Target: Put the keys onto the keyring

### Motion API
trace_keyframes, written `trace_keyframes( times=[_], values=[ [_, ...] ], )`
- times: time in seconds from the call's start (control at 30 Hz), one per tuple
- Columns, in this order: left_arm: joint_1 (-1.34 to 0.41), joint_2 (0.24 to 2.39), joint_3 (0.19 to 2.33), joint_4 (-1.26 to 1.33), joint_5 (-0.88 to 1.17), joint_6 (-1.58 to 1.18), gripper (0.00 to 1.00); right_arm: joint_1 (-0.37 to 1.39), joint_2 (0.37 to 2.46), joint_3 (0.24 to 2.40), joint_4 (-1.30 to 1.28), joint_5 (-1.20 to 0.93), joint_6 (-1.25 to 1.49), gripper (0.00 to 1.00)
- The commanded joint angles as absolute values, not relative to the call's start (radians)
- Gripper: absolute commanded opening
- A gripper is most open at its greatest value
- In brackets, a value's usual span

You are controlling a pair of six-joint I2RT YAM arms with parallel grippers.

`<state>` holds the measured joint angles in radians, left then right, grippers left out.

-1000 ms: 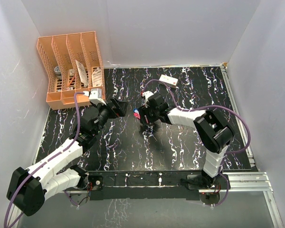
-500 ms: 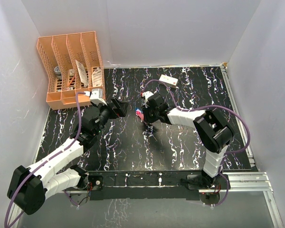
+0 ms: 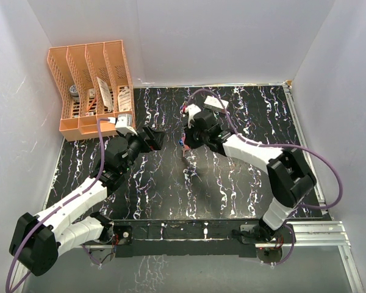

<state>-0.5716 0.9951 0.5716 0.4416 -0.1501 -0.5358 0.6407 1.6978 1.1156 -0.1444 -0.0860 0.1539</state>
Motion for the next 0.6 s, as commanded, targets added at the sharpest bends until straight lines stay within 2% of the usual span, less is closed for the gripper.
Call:
trace_keyframes(
  times=[0.0,0.57],
  values=[
    [-0.575,0.981,0.566,0.459,-0.149,-0.538,0.99,0.644,1.599,1.252,-0.162,-0.099,0.138,0.00],
    [-0.574,0.850,0.573,0.356,-0.245,-0.520,0.99,0.669,1.545,1.366,-0.198,-0.103,0.163,0.00]
  ],
)
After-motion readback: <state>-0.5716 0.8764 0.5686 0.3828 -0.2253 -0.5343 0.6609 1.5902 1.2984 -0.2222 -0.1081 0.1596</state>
